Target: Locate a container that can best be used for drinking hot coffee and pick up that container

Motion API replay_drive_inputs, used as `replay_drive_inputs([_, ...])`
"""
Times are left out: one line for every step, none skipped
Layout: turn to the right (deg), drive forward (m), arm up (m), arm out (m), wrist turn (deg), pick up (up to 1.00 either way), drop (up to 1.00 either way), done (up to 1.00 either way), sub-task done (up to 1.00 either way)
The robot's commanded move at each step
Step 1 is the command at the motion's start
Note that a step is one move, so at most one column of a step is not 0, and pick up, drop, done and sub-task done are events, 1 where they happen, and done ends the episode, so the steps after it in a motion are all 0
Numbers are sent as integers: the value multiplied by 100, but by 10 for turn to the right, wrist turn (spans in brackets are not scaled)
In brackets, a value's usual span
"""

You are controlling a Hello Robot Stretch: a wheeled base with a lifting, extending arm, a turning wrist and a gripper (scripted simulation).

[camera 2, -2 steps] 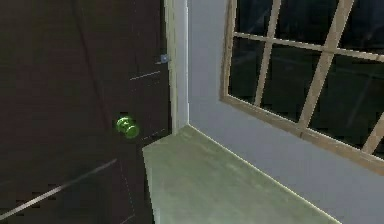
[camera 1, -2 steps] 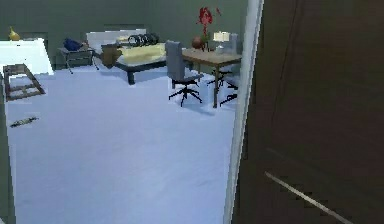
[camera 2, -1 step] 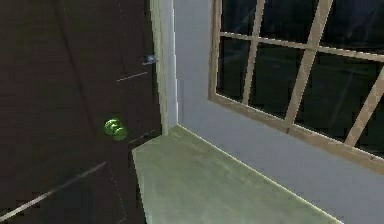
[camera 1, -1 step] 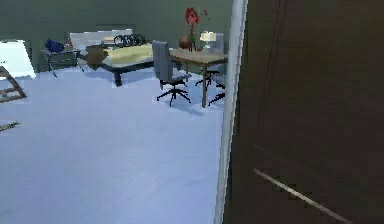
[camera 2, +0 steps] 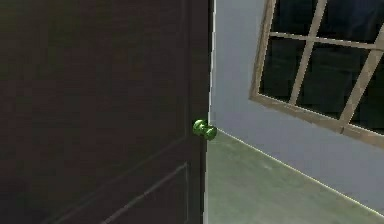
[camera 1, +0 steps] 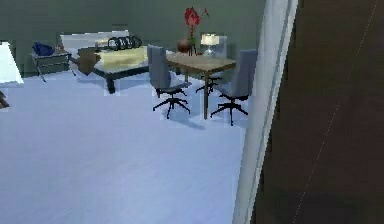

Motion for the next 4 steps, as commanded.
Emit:
replay_drive_inputs([-390, 0, 0, 0, 0, 0, 0, 0, 0])
replay_drive_inputs([0, 100, 0, 0, 0, 0, 0, 0, 0])
replay_drive_inputs([0, 100, 0, 0, 0, 0, 0, 0, 0])
replay_drive_inputs([0, 100, 0, 0, 0, 0, 0, 0, 0])
